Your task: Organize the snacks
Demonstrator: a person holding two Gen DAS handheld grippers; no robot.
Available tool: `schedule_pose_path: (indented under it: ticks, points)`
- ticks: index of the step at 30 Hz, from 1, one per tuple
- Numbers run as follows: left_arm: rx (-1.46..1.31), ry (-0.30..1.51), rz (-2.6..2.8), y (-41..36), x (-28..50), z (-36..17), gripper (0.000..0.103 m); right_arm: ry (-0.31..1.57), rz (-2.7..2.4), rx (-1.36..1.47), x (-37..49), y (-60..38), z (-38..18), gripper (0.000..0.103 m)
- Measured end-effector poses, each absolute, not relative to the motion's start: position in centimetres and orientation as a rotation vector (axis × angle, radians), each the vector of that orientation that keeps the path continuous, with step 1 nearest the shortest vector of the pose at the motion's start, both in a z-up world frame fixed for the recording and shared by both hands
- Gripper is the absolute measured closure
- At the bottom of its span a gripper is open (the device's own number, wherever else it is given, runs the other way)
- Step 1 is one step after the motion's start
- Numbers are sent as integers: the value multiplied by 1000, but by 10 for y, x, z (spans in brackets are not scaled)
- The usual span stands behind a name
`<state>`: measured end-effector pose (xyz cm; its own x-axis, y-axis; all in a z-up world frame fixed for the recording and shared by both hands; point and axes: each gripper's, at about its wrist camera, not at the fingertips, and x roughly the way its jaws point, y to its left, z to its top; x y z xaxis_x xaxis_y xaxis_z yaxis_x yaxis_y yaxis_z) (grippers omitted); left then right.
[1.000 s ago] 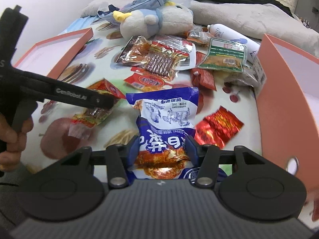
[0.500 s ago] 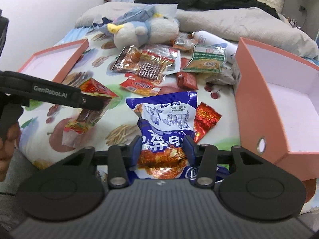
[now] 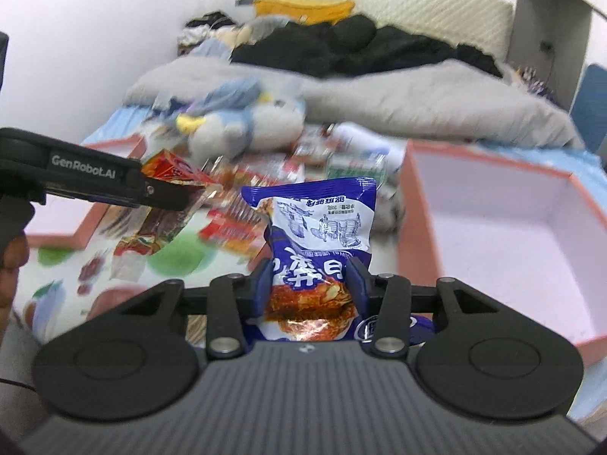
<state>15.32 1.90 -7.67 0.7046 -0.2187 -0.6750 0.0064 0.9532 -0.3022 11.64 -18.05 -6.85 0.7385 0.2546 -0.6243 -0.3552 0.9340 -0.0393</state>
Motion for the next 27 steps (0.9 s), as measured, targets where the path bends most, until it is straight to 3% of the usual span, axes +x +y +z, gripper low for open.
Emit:
schedule_pose_path:
  ticks: [15, 19, 22, 27]
  points:
    - [-205, 620, -310, -65, 232, 22, 37, 424, 159, -129, 158, -253, 19, 58]
    - [-196, 622, -362, -101, 253, 28, 37, 407, 103, -117, 166, -278, 24, 60]
    - [-179, 641, -399, -132, 270, 21, 37, 410, 59, -109, 175, -297, 19, 73]
    - [-148, 736, -426, -174, 297, -13, 37, 493, -13, -61, 196, -330, -18, 73]
